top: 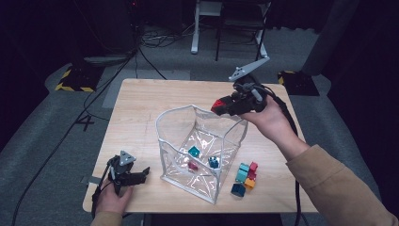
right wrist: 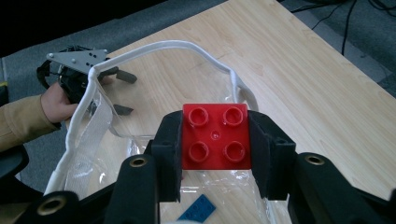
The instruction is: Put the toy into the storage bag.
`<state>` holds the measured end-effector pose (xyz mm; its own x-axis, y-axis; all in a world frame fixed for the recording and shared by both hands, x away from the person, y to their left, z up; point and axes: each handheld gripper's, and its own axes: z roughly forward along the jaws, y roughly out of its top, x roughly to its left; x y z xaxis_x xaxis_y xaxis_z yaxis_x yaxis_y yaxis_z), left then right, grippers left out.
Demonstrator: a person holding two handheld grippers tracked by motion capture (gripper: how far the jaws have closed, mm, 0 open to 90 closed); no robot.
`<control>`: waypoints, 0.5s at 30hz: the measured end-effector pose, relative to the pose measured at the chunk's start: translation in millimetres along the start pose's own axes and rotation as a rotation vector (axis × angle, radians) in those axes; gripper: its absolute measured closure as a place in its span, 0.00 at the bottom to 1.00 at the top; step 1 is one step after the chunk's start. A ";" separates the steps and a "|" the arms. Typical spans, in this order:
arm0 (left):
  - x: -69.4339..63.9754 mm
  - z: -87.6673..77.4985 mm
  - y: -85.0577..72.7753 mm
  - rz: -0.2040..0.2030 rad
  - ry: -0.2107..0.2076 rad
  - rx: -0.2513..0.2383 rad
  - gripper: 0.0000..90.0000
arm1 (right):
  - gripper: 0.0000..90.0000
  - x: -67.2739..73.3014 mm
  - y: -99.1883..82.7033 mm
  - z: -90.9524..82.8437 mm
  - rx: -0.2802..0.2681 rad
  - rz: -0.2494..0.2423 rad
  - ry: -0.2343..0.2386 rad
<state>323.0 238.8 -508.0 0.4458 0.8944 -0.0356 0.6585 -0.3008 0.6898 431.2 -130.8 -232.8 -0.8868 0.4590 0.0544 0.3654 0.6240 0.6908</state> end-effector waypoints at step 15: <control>0.5 0.0 0.1 0.006 0.002 0.000 0.19 | 0.66 19.3 26.8 60.3 0.070 -0.040 0.053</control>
<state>323.3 239.2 -507.9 0.4489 0.8931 -0.0300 0.6556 -0.3063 0.6902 440.9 -67.1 -256.8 -0.9139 0.4002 0.0675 0.3471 0.6845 0.6411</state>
